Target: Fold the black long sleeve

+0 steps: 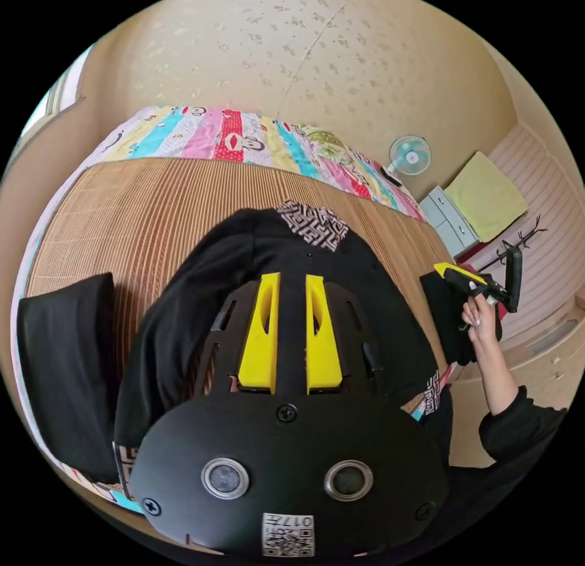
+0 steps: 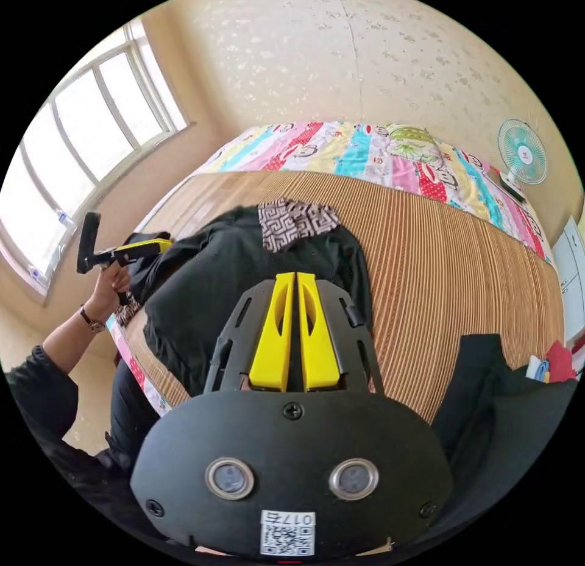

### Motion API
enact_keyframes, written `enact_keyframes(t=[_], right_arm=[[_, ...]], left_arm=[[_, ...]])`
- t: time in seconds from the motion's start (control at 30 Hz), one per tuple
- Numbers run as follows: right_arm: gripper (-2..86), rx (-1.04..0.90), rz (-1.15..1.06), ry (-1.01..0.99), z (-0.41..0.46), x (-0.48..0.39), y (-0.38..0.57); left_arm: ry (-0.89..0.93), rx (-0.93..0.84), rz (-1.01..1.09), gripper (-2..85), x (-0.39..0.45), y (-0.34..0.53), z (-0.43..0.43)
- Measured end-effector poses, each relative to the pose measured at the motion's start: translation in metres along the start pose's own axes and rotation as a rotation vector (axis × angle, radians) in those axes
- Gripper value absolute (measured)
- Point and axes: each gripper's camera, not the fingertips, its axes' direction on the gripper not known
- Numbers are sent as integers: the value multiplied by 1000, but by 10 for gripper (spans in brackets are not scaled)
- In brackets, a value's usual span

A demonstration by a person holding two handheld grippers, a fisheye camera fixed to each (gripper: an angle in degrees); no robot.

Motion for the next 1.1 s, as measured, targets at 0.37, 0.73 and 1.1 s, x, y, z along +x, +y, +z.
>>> enact_keyframes(t=[0.37,0.73,1.1], right_arm=[[55,-10,254,20,-9,-14,166],[15,-81,291,-37,-22,11,165],[5,-88,233,-345,-90,46,221]], left_arm=[[-117,120,-229,105,-60,184,-130],[124,31,-311,33,-118,248,-213],[441,158,-284,22,-131,472,-389]])
